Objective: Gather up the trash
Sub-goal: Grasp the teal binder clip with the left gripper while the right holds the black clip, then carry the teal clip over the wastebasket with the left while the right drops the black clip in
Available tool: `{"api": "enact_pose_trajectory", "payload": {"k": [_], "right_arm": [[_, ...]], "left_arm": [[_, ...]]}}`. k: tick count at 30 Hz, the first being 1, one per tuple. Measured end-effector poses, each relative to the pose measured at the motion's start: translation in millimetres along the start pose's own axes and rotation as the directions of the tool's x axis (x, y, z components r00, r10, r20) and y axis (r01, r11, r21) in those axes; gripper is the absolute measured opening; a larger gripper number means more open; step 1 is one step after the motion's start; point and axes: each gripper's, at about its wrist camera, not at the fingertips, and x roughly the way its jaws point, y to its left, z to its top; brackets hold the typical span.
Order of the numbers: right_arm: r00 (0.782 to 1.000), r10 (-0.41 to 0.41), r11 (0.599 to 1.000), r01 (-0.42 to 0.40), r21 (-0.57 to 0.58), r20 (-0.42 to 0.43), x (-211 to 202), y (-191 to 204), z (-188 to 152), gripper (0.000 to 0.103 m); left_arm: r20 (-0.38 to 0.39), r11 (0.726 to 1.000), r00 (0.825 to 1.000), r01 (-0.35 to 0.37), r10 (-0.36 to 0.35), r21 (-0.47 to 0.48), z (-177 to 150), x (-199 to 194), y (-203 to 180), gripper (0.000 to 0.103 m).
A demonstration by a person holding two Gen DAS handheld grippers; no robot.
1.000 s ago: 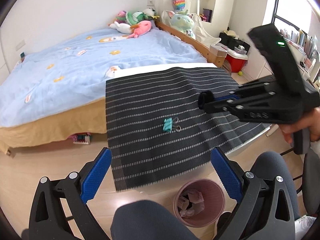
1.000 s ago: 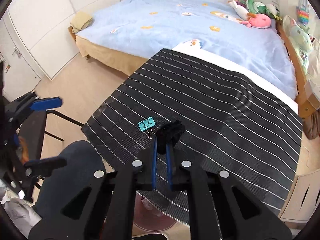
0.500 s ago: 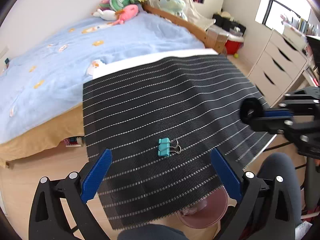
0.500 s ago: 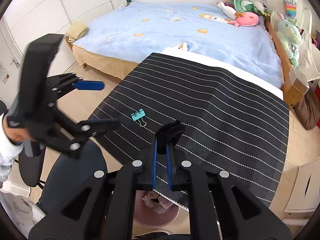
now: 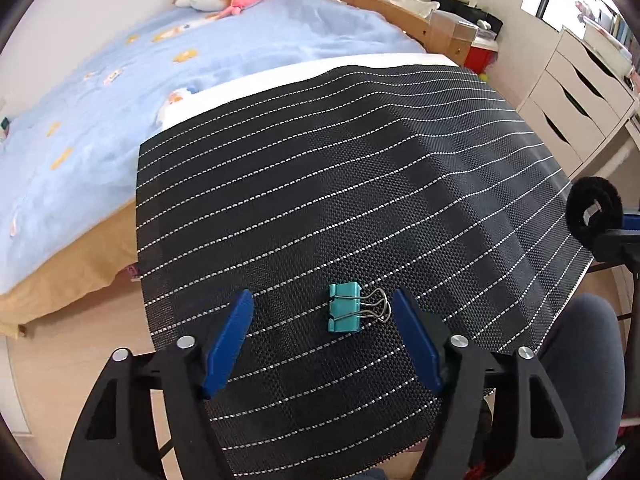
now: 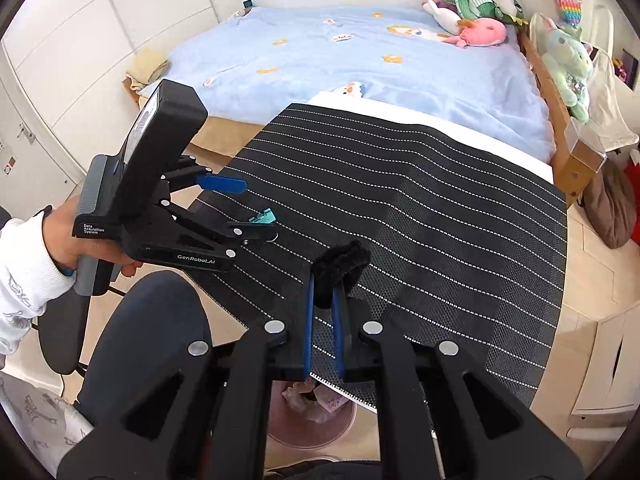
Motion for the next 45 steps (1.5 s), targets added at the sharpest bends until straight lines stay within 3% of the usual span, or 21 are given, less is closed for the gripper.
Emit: {"api": "enact_pose_trajectory", "payload": {"k": [5,9,13,15,29,38,45], "right_arm": [[1.0,0.005,1.0,-0.005,-0.001,-0.002,2,1,1,0.008],[1.0,0.007,1.0,-0.007,-0.002,-0.003,3,1,0,0.008],[1.0,0.009,1.0,-0.009,-0.002,-0.004,4,1,0,0.008],[1.0,0.007,1.0,-0.007,0.0,-0.002,4,1,0,0.008],[0.999,-0.009,1.0,0.009,-0.01,0.033,-14,9,-6,0.008],[0.997,-0.035,0.999,0.036,-0.01,0.076,-46,14,-25,0.008],[0.995,-0.044,0.998,0.048,-0.039,0.087,-65,32,-49,0.008]], "left_arm": [[-0.016,1.0,1.0,-0.006,0.006,0.008,-2,2,-2,0.043],[-0.014,1.0,1.0,0.0,0.0,0.012,-3,-2,-3,0.022],[-0.002,1.0,1.0,0.012,-0.012,0.011,-6,-6,0,0.02],[0.012,1.0,1.0,0.013,-0.013,0.007,-6,-10,1,0.011],[0.112,0.998,0.993,0.029,-0.035,0.059,-15,-61,-20,0.011],[0.216,0.994,0.973,0.067,-0.084,0.087,-37,-115,-46,0.011],[0.254,0.991,0.962,0.077,-0.103,0.11,-61,-136,-66,0.011]]}}
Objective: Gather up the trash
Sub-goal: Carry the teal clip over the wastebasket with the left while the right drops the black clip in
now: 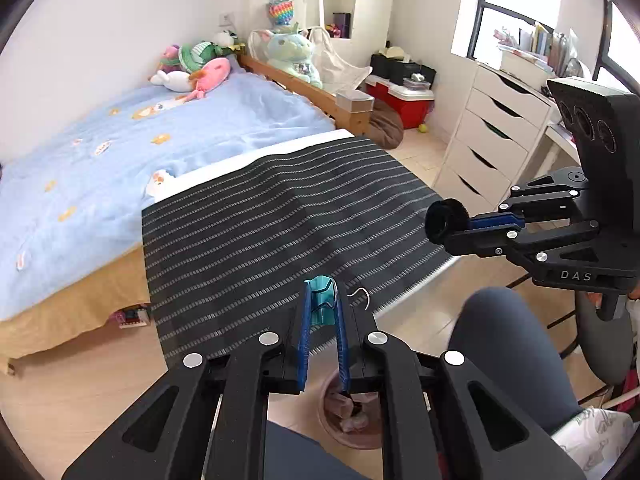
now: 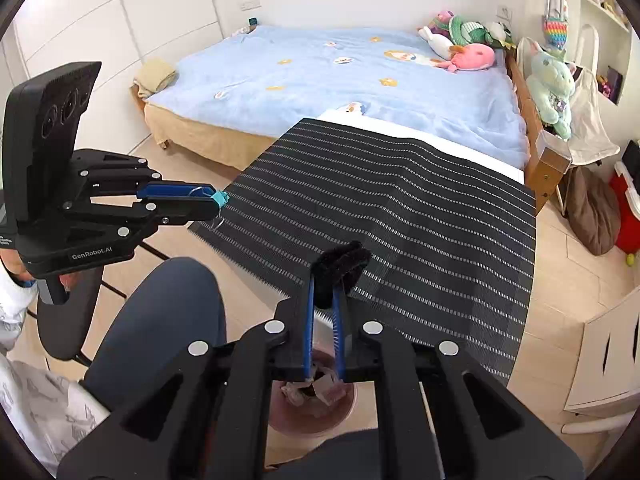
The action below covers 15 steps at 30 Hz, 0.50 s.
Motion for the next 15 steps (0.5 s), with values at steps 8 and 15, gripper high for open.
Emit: {"api": "enact_pose_trajectory", "payload": {"k": [8,15], "right_arm": [[1.0,0.008,1.0,-0.008,-0.028,0.003,-19,25,-24,0.008],[0.998,0.056,0.998,-0.057,-0.019,-0.03,-19,43,-52,0.008]], "left_arm": [[-0.005,1.0,1.0,0.008,-0.008,0.0,-28,-11,-16,0.011],[-0.012,1.0,1.0,0.016,-0.016,-0.012,-48,-15,-25,0.011]]}}
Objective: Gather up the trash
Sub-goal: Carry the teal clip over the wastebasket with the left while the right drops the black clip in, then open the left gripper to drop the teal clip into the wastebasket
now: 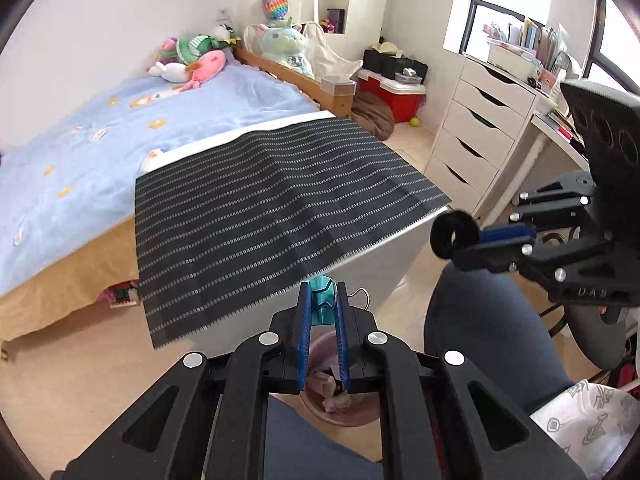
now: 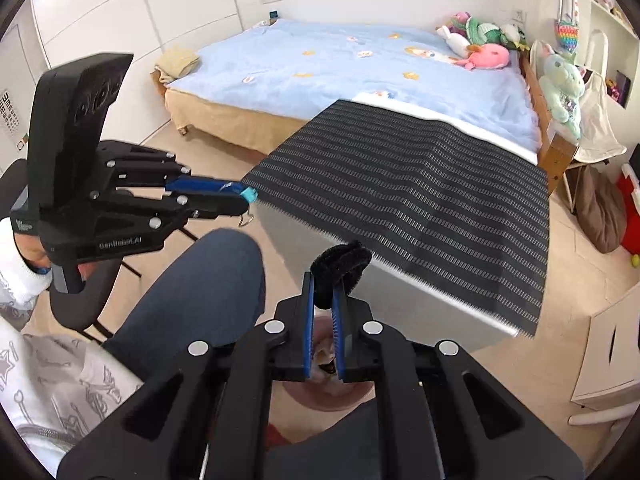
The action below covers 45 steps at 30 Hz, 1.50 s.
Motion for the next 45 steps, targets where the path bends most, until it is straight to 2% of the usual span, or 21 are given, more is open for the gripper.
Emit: {"api": "enact_pose_trajectory", "payload": {"k": [6,9,11,12,13,16,25,38,45], "right_arm": [[0.998,0.048,0.999,-0.047,0.016,-0.046,14,8,-20,0.008],[0.997,0.053,0.998,-0.052,0.024,-0.062,19,10,-24,0.012],[0.997,0.04,0.999,-0.039,0.024,-0.067,21,10,-25,0.031],[0.997,0.033,0.999,-0.031,0.032,-0.063,21,9,-25,0.056],[0.998,0.035,0.999,-0.033,0.04,-0.056,20,8,-26,0.071],[0.999,0.011,0.998,-0.008,0.065,-0.033,17,3,-25,0.086],[1.0,-0.018,0.99,0.019,0.139,-0.008,8,-7,-26,0.097],[0.99,-0.128,0.979,0.116,0.168,0.061,-26,-17,-21,0.099],[0.986,-0.146,0.969,0.126,0.214,0.079,-35,-28,-23,0.099]], "left_arm": [[-0.005,1.0,1.0,0.006,-0.006,-0.014,-10,-2,1,0.011],[-0.003,1.0,1.0,0.005,-0.005,-0.015,-11,-2,1,0.011],[-0.002,1.0,1.0,0.005,-0.005,-0.017,-12,-2,0,0.011],[-0.001,1.0,1.0,0.005,-0.005,-0.017,-13,-2,0,0.011],[-0.002,1.0,1.0,0.005,-0.005,-0.016,-13,-2,0,0.011],[-0.005,1.0,1.0,0.01,-0.01,-0.016,-13,-3,0,0.011],[-0.014,1.0,1.0,0.023,-0.024,-0.008,-12,-1,-5,0.011],[-0.011,0.997,0.998,0.063,-0.063,0.032,-6,-3,-24,0.011],[-0.028,0.995,0.997,0.079,-0.077,0.062,-5,2,-36,0.011]]}}
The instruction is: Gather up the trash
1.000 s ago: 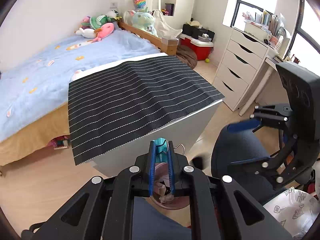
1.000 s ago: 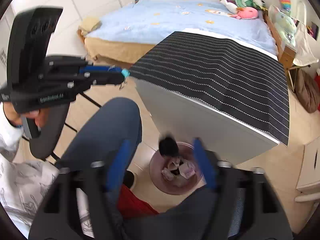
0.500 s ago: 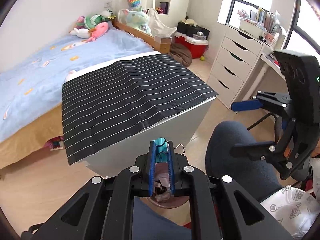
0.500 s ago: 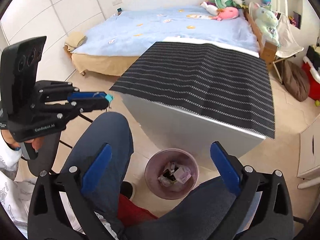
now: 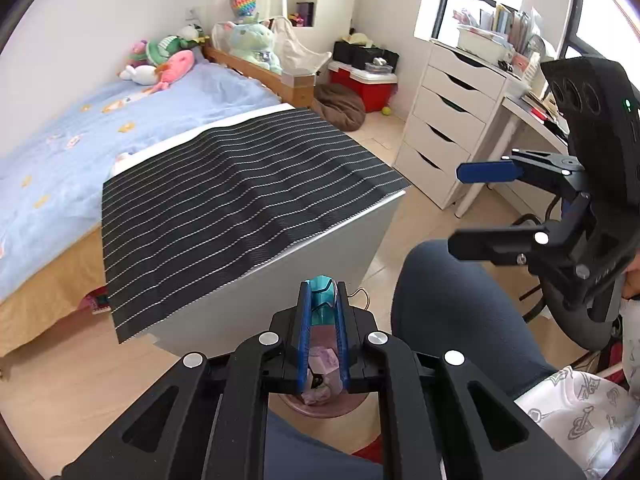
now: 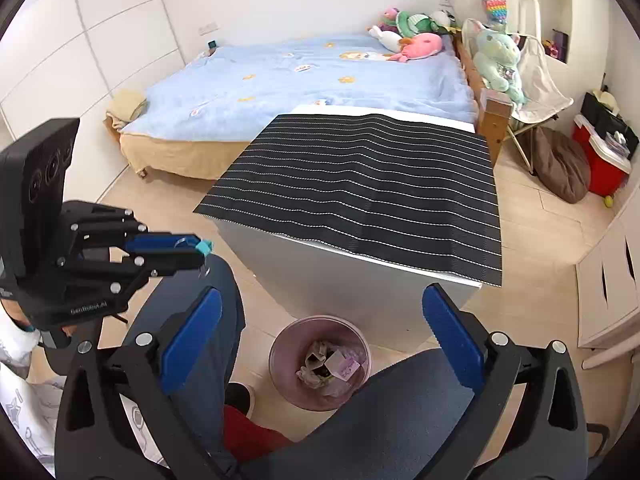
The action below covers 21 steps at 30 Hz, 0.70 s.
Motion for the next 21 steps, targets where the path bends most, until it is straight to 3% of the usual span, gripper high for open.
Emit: {"api": "enact_pose_trajectory", "payload": {"k": [4,7,9,10,12,21], "right_arm": [[1.0,-0.004,1.0,0.004,0.027,0.008,-2,-8,1,0.099],[1.0,-0.002,0.999,0.002,0.037,0.013,-3,-11,2,0.099],[1.0,0.0,0.999,0.0,0.04,0.015,-3,-12,2,0.099],[1.0,0.002,0.999,-0.002,0.041,0.015,-3,-12,2,0.099],[1.0,0.002,0.999,-0.003,0.041,0.014,-2,-12,3,0.099],[1.0,-0.003,1.0,0.003,0.018,0.023,4,-7,3,0.1]], "left_arm": [[-0.011,1.0,1.0,0.004,-0.004,0.017,2,3,-5,0.012],[-0.02,1.0,1.0,0.009,-0.009,0.022,4,6,-6,0.022],[-0.02,1.0,1.0,0.01,-0.01,0.014,4,8,-5,0.057],[-0.016,1.0,1.0,0.012,-0.011,0.006,3,8,-4,0.062],[-0.007,1.0,1.0,-0.006,0.006,-0.007,3,8,-2,0.09],[0.011,0.995,0.997,-0.073,0.074,-0.065,3,6,13,0.095]]}}
